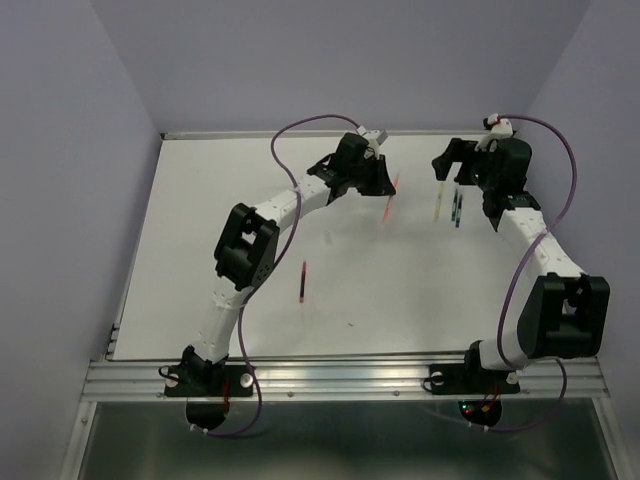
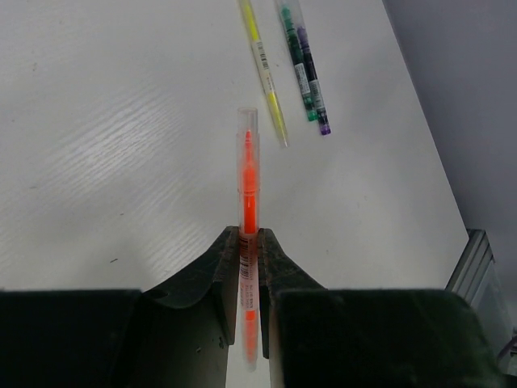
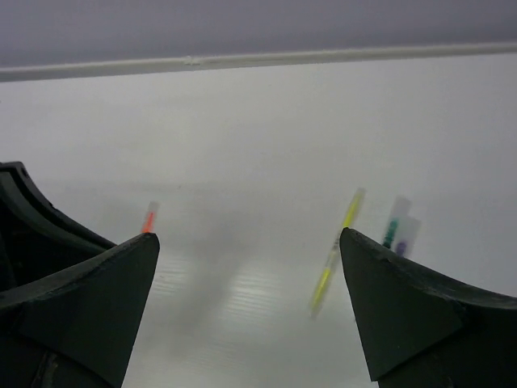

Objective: Insert the pens into the pen caps

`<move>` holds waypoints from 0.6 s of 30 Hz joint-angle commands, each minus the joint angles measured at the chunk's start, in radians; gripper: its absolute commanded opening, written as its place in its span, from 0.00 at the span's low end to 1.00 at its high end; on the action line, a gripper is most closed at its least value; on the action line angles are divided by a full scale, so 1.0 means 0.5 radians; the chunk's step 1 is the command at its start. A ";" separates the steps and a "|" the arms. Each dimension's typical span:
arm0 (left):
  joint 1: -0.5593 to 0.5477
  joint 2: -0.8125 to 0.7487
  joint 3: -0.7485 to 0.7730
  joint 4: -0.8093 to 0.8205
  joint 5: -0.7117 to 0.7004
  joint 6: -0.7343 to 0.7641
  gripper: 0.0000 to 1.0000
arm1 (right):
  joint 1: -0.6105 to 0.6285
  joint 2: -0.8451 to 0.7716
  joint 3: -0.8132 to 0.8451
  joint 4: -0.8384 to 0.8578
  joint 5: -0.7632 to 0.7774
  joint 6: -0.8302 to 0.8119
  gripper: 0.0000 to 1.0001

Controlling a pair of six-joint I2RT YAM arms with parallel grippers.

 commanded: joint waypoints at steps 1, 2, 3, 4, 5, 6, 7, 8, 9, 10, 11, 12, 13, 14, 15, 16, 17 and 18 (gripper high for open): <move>-0.021 -0.286 -0.150 0.230 -0.004 0.003 0.00 | -0.012 0.034 -0.034 0.150 -0.399 0.678 1.00; -0.018 -0.298 -0.166 0.249 -0.001 -0.022 0.00 | -0.012 0.037 -0.062 0.192 -0.518 0.748 1.00; -0.021 -0.304 -0.178 0.255 -0.013 -0.059 0.00 | -0.012 0.034 -0.093 0.238 -0.735 0.770 1.00; -0.018 -0.310 -0.184 0.258 -0.068 -0.102 0.00 | -0.012 0.034 -0.154 0.318 -0.810 0.798 1.00; -0.021 -0.317 -0.190 0.261 -0.092 -0.169 0.00 | -0.012 0.028 -0.176 0.346 -0.853 0.844 1.00; -0.021 -0.320 -0.193 0.258 -0.132 -0.215 0.00 | -0.012 0.019 -0.194 0.364 -0.875 0.844 1.00; -0.021 -0.323 -0.196 0.261 -0.163 -0.249 0.00 | -0.012 0.016 -0.206 0.398 -0.930 0.841 1.00; -0.021 -0.323 -0.196 0.255 -0.206 -0.319 0.00 | -0.012 0.016 -0.228 0.401 -0.949 0.817 1.00; -0.021 -0.326 -0.199 0.255 -0.227 -0.359 0.00 | -0.012 0.028 -0.231 0.401 -0.976 0.814 1.00; -0.021 -0.326 -0.196 0.255 -0.246 -0.381 0.00 | -0.012 0.037 -0.234 0.398 -0.992 0.807 1.00; -0.021 -0.323 -0.203 0.258 -0.261 -0.421 0.00 | -0.012 0.043 -0.237 0.398 -1.001 0.807 1.00; -0.024 -0.329 -0.209 0.267 -0.271 -0.491 0.00 | -0.012 0.049 -0.240 0.401 -1.040 0.804 1.00; -0.021 -0.329 -0.212 0.276 -0.274 -0.519 0.00 | 0.006 0.061 -0.240 0.408 -1.068 0.792 1.00; -0.024 -0.329 -0.218 0.298 -0.265 -0.556 0.00 | 0.006 0.062 -0.243 0.411 -1.081 0.771 1.00; -0.024 -0.323 -0.221 0.325 -0.231 -0.605 0.00 | 0.052 0.065 -0.249 0.417 -1.084 0.746 0.99; -0.024 -0.317 -0.215 0.344 -0.170 -0.626 0.00 | 0.070 0.068 -0.250 0.417 -1.084 0.719 0.99; -0.024 -0.314 -0.206 0.365 -0.142 -0.651 0.00 | 0.071 0.086 -0.246 0.414 -1.072 0.703 0.96; -0.027 -0.317 -0.206 0.381 -0.111 -0.660 0.00 | 0.089 0.098 -0.231 0.414 -1.084 0.697 0.94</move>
